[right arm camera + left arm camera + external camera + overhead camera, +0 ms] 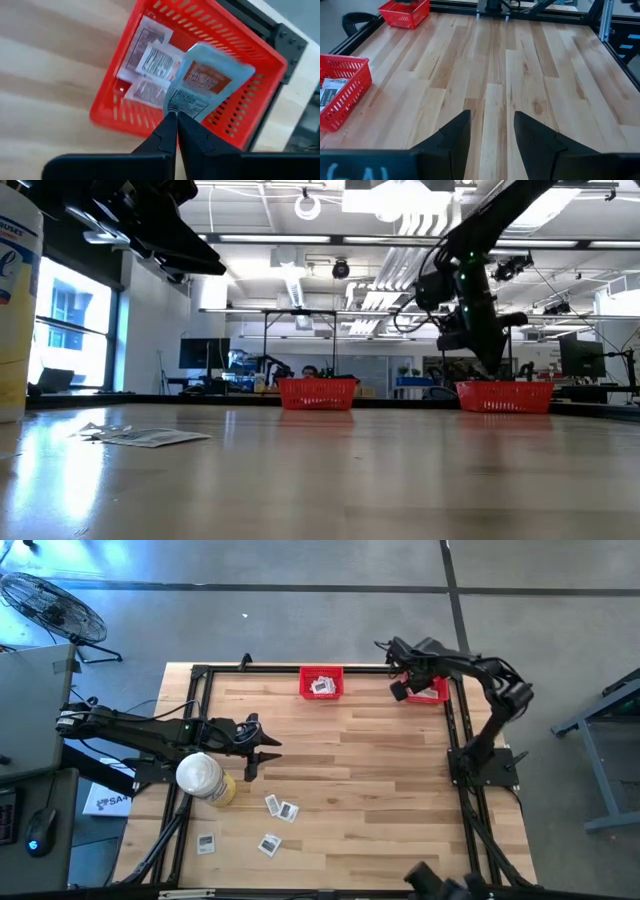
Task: Pick & Place First Aid Supplies
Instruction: Put the ointment pack into the right red bin, then put the towelette pack into the left red bin
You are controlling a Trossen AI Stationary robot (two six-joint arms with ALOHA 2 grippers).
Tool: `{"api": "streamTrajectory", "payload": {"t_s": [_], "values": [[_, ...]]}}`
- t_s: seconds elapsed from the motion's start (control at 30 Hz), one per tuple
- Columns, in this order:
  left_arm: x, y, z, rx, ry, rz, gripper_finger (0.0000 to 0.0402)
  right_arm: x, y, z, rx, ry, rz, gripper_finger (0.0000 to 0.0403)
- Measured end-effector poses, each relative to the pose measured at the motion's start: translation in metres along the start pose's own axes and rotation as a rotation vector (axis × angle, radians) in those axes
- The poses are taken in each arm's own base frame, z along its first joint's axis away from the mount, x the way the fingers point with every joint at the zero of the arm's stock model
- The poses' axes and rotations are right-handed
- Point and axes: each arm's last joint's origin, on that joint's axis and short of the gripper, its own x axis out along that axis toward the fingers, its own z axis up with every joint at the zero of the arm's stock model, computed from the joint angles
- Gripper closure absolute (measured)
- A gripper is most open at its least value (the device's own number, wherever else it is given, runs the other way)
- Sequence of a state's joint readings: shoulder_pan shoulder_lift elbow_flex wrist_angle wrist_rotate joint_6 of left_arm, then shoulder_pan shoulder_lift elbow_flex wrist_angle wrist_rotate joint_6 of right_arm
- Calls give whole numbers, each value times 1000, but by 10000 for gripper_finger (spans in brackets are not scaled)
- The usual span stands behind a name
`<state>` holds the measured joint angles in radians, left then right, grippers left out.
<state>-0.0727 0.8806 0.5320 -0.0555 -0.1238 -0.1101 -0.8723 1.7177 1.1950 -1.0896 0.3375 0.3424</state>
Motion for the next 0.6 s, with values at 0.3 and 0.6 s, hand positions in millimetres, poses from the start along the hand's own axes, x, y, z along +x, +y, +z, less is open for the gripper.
{"api": "streamTrajectory", "payload": {"t_s": [0.3, 0.6], "values": [[0, 0, 0, 0, 0, 0, 252, 30, 11, 12, 37, 51, -39, 355], [0, 0, 0, 0, 0, 0, 252, -8, 7, -7, -81, -16, -49, 312]]}}
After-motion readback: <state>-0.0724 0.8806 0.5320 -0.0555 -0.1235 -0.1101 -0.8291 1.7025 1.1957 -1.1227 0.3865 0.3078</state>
